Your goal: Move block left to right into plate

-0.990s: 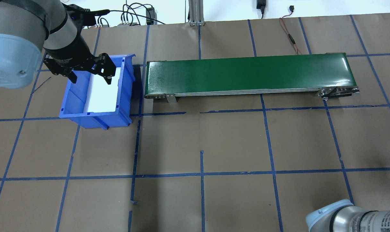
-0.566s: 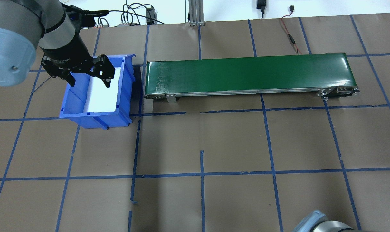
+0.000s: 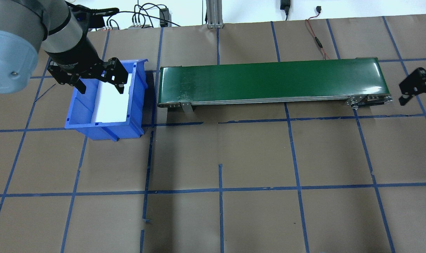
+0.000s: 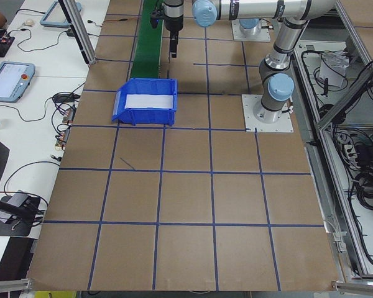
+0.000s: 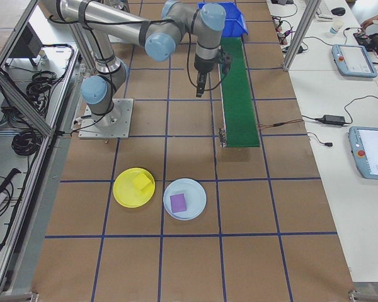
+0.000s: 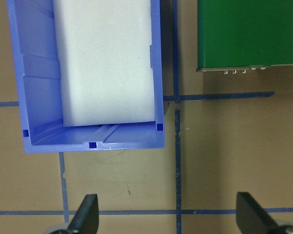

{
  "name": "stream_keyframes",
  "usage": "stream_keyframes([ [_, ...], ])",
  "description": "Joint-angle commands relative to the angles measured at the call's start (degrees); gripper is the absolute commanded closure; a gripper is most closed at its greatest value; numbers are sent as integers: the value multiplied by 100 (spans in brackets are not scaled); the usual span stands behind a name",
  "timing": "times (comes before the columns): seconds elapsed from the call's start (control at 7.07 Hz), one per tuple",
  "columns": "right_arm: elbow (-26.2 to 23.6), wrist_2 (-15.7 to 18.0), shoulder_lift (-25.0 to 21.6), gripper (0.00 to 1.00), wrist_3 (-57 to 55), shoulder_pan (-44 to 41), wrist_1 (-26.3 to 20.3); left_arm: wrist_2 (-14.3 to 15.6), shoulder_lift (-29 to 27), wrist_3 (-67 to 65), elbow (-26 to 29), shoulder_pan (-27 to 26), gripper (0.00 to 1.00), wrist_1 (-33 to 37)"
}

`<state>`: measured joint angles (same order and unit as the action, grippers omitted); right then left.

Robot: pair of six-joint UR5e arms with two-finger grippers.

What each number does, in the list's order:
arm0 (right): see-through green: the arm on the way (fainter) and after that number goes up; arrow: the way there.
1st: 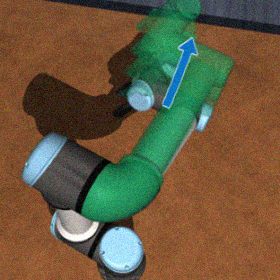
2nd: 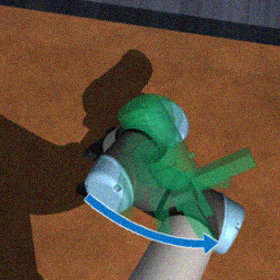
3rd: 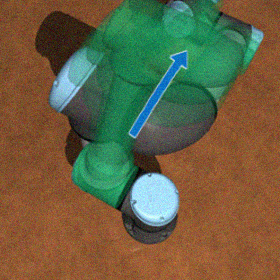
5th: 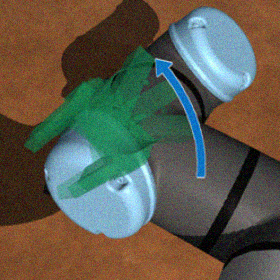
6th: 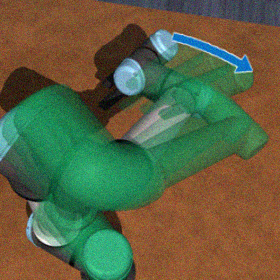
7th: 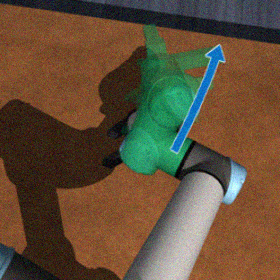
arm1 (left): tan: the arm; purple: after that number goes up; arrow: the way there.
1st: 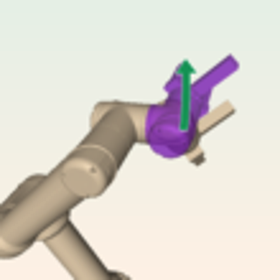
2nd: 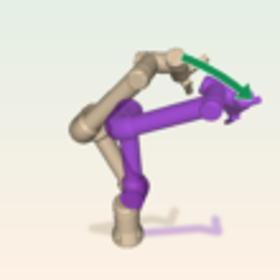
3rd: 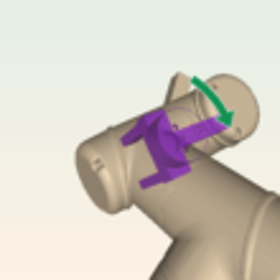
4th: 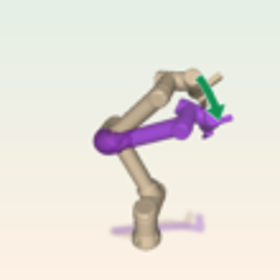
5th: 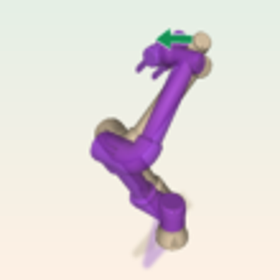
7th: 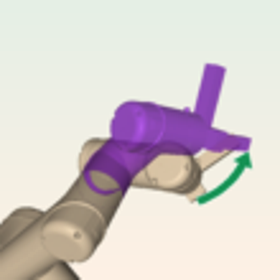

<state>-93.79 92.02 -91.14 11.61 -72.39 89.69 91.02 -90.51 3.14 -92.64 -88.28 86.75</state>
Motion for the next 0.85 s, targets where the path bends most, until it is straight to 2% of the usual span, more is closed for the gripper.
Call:
stream_keyframes([
  [0.0,423,-366,52,0,-1086,-941,-74,11,-2,29,26,-5,0,131],
  [0.14,345,-368,52,0,-1395,-1361,-57,38,-2,29,35,-5,0,132],
  [0.28,248,-273,105,0,-1390,-1766,179,38,-2,29,26,-5,0,132],
  [0.42,204,-272,140,0,-1259,-1683,372,-40,-2,38,26,12,0,132],
  [0.71,177,-342,132,0,-1249,-1611,357,38,-2,64,9,12,0,106],
])
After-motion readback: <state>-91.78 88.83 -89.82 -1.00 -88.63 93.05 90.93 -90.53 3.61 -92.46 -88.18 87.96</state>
